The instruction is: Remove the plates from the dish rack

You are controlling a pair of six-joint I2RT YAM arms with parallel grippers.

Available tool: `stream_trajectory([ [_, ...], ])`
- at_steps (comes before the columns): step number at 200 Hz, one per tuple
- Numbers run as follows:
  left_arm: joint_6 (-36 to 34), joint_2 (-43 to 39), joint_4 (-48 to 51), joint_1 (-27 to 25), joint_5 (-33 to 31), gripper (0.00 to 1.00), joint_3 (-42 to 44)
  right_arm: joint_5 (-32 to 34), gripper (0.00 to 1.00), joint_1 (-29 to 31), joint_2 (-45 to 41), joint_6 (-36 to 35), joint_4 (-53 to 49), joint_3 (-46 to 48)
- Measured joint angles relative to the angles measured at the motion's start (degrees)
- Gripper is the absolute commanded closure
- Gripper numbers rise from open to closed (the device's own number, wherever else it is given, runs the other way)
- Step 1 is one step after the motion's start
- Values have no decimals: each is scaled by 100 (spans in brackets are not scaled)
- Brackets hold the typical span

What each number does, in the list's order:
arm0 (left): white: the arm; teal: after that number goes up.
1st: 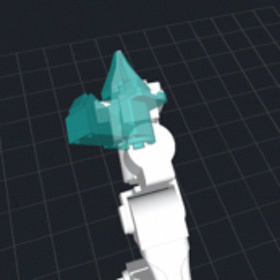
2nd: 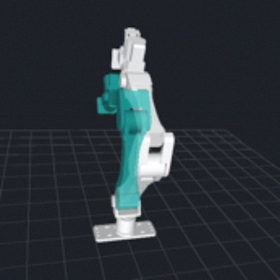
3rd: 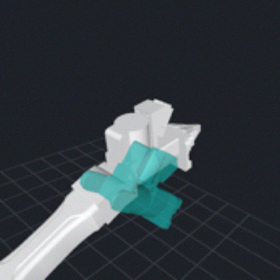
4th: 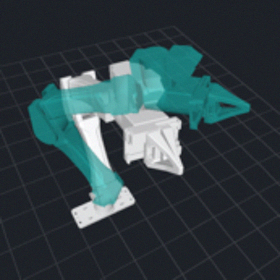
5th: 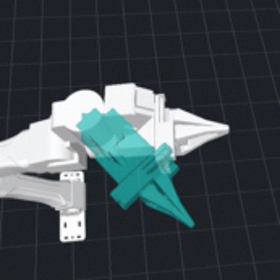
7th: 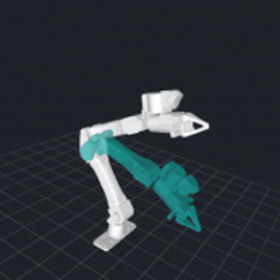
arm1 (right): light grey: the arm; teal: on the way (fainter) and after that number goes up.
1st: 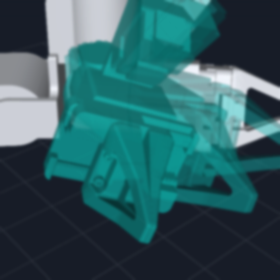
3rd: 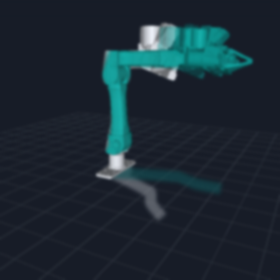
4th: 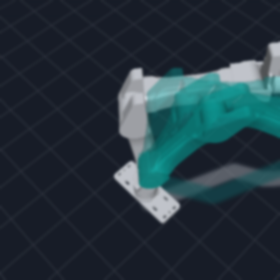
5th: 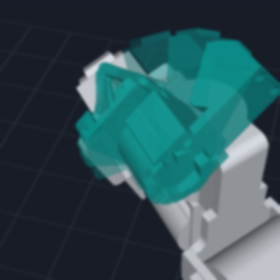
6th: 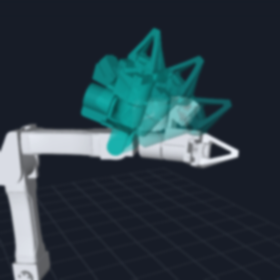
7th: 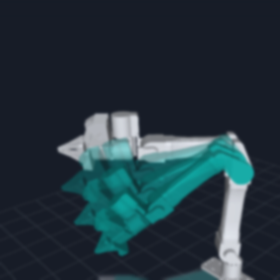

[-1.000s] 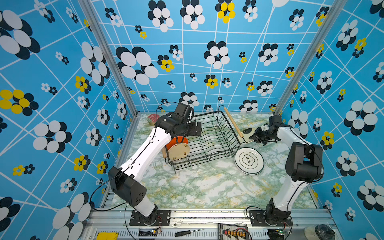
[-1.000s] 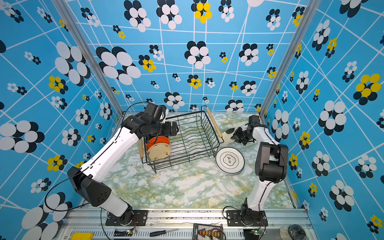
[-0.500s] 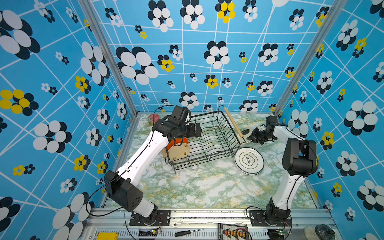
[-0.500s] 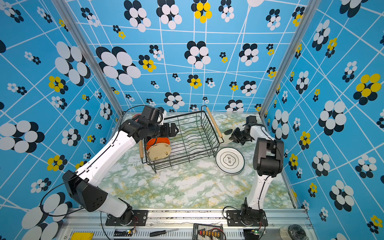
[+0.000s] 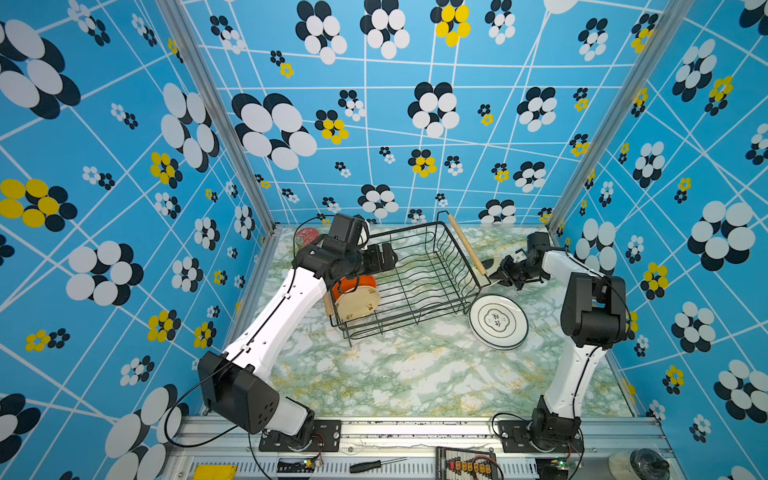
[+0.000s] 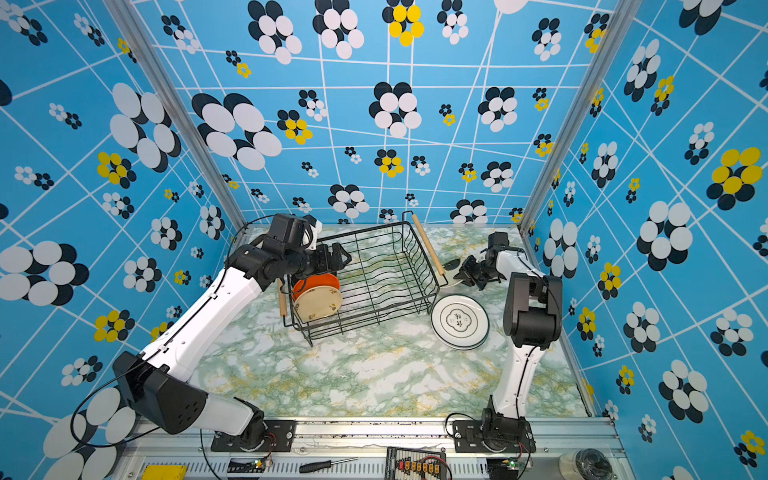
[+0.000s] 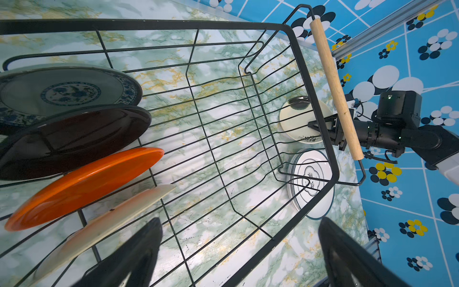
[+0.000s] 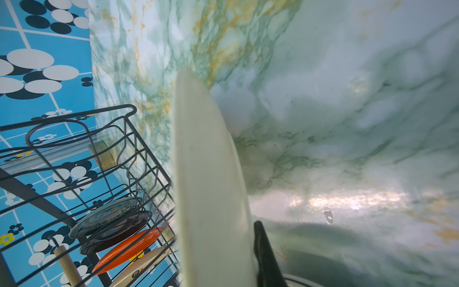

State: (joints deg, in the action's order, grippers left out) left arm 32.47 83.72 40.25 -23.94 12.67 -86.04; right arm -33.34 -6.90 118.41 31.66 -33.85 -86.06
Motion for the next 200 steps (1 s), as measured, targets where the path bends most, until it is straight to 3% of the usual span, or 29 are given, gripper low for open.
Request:
stream_trajectory([
  [26,133,-94,-4,87,0,1,61,4,68,42,109,-20,-2,-59],
  [141,393,-214,-144,483,219,1,468,177,40,83,439,-225,-157,-247],
  [153,372,-205,-144,483,245,1,468,212,30,96,468,-245,-201,-302],
  [165,345,-186,-136,483,264,1,466,219,13,111,498,-269,-251,-413],
  [182,282,-138,-83,483,284,1,455,278,2,164,501,-374,-289,-529],
  [200,197,-63,20,481,310,1,424,372,1,212,507,-402,-345,-632],
])
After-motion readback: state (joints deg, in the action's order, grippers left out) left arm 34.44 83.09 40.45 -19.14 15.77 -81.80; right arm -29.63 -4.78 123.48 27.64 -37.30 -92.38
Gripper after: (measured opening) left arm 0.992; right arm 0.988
